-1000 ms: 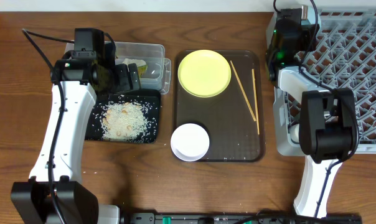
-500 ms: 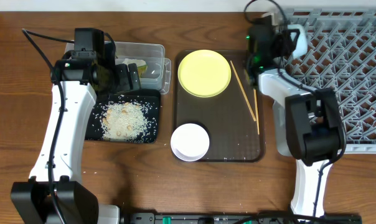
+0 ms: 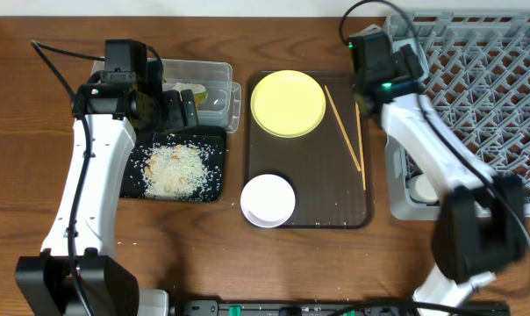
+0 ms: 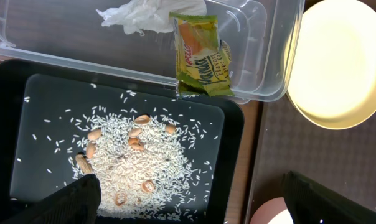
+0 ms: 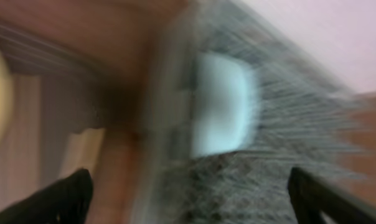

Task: Sort waste into correct bins and load items into the dishwasher rack
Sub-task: 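Open the right gripper and move it back over the brown tray, then grasp the rim of the white bowl with the right gripper, then carry the white bowl right and place it in the dish rack, then grasp the edge of the yellow plate with the right gripper, then lift the yellow plate and stand it upright in the dish rack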

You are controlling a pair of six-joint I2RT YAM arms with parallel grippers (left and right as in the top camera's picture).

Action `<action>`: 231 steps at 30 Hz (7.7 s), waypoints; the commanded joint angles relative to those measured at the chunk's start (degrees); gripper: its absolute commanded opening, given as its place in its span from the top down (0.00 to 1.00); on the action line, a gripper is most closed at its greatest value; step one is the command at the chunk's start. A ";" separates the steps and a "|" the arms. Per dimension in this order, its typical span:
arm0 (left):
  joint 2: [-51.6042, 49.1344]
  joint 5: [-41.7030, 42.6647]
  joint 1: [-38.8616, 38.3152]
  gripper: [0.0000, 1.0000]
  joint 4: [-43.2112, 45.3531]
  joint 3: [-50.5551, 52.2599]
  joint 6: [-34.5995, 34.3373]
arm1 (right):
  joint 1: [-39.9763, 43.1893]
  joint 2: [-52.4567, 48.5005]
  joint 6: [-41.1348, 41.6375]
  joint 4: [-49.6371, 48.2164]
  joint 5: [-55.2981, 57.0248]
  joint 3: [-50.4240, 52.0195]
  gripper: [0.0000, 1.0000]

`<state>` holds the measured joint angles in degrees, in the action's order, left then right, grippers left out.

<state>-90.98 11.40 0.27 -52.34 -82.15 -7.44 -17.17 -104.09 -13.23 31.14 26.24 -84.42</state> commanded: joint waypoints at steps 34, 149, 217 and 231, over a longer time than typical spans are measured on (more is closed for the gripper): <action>0.07 -0.55 0.20 0.05 -0.13 -0.79 0.33 | -19.61 -1.95 45.79 16.02 -40.44 14.58 0.88; 0.07 -0.55 0.20 0.05 -0.13 -0.81 0.33 | -6.38 -11.56 51.23 13.38 -20.22 -7.65 0.52; 0.07 -0.55 0.20 0.05 -0.13 -0.79 0.33 | 18.49 2.36 -19.10 -8.61 28.46 -6.62 0.99; 0.07 -0.52 0.20 0.05 -0.13 -0.79 0.33 | 18.27 -7.21 -16.63 -11.02 25.55 -6.62 0.73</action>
<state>-90.98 11.38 0.27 -52.36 -82.15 -7.44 1.06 -111.09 -31.75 20.25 52.01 -90.91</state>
